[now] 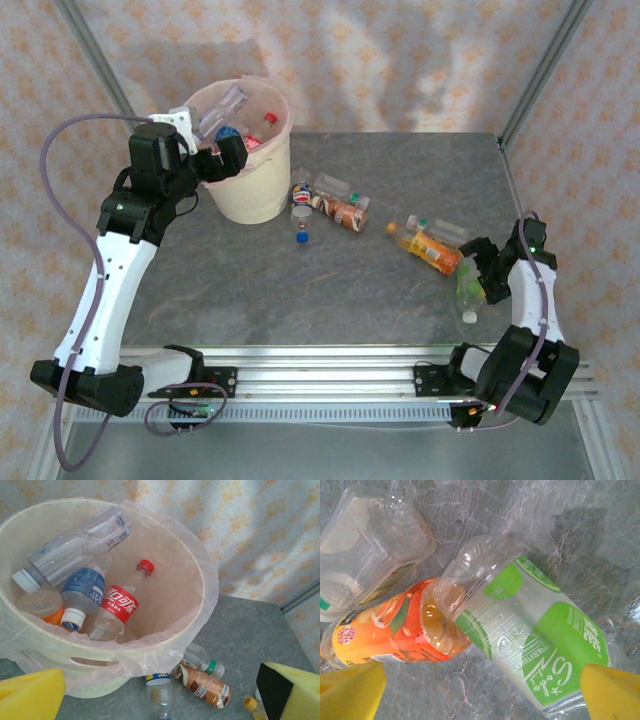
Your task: Put the plastic bottles in the bin
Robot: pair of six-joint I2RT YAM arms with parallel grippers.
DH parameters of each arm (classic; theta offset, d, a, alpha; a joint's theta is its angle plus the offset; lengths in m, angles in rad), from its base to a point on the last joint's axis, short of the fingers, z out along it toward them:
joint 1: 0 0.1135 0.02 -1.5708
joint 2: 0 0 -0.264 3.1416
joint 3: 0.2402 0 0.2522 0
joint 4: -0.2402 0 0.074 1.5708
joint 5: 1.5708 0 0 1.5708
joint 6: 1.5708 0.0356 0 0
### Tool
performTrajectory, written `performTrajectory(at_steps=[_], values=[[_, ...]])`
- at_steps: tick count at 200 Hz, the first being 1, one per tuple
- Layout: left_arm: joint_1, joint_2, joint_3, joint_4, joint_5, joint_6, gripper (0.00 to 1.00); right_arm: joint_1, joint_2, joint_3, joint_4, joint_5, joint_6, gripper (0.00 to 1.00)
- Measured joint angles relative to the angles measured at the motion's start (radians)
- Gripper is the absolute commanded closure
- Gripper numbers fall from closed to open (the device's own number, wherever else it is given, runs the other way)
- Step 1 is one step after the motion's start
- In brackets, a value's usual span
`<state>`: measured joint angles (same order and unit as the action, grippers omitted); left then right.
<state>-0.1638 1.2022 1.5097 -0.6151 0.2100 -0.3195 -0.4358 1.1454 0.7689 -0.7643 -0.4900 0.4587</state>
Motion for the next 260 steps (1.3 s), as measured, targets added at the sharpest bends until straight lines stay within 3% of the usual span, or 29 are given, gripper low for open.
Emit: performTrajectory(at_steps=[114,231,260], values=[[0.0,0.003,0.0,0.004,0.0,-0.006,0.0,0.0,0.024,0.003,-0.097,0.109,-0.056,0.01],[0.0,0.007,-0.009,0.026,0.016,-0.029,0.0,0.076,0.084,-0.045,-0.055,0.082,-0.055,0.12],[0.0,0.007,-0.011,0.031,0.016,-0.032,0.0,0.089,0.088,-0.074,-0.032,0.087,-0.037,0.2]])
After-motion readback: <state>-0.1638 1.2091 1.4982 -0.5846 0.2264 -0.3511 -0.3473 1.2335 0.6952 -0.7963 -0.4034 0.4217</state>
